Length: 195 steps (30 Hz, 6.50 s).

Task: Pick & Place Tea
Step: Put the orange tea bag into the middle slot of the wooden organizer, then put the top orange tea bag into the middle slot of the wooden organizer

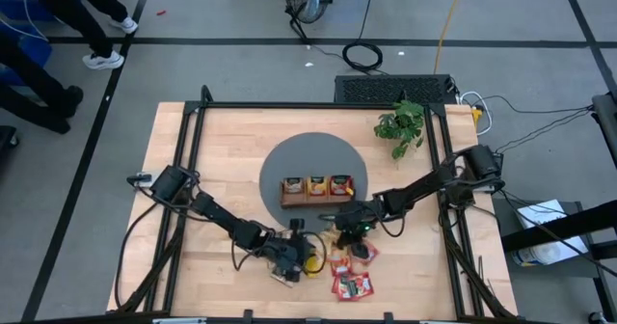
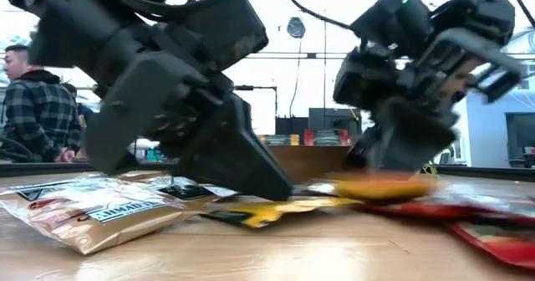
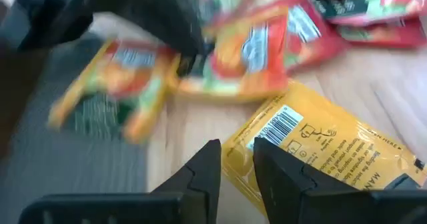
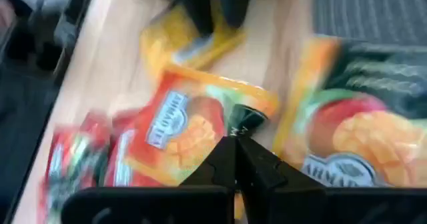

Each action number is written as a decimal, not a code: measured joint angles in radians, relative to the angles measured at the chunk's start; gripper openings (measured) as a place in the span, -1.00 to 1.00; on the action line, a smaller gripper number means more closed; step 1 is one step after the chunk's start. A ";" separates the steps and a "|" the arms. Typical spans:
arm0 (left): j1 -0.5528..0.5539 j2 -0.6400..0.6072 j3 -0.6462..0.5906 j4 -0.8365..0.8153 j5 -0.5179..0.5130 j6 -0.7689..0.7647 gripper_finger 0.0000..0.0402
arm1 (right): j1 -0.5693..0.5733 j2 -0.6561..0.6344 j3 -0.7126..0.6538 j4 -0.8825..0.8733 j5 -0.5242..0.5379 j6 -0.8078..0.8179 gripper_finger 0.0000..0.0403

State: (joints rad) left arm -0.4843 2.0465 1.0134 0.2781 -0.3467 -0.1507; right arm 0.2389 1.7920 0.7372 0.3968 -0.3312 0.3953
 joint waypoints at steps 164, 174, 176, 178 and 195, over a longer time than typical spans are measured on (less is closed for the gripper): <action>-0.008 -0.051 0.479 -0.758 -0.153 -0.406 -0.99 | 0.169 -0.152 -0.123 0.317 0.486 -0.201 -0.10; 0.003 -0.051 0.479 -0.748 -0.151 -0.388 -0.98 | 0.140 -0.132 -0.123 0.412 0.477 -0.234 -0.28; 0.008 -0.051 0.479 -0.747 -0.151 -0.380 -0.97 | 0.133 -0.132 -0.123 0.417 0.433 -0.235 -0.35; 0.013 -0.051 0.479 -0.747 -0.151 -0.378 -0.99 | 0.126 -0.126 -0.122 0.414 0.385 -0.227 -0.44; 0.012 -0.066 0.479 -0.753 -0.198 -0.301 -0.76 | 0.099 -0.123 -0.122 0.441 0.385 -0.314 -1.00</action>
State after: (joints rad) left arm -0.4722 1.9804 1.4921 -0.4749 -0.5445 -0.4518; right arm 0.3382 1.6688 0.6151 0.8376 0.0541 0.0810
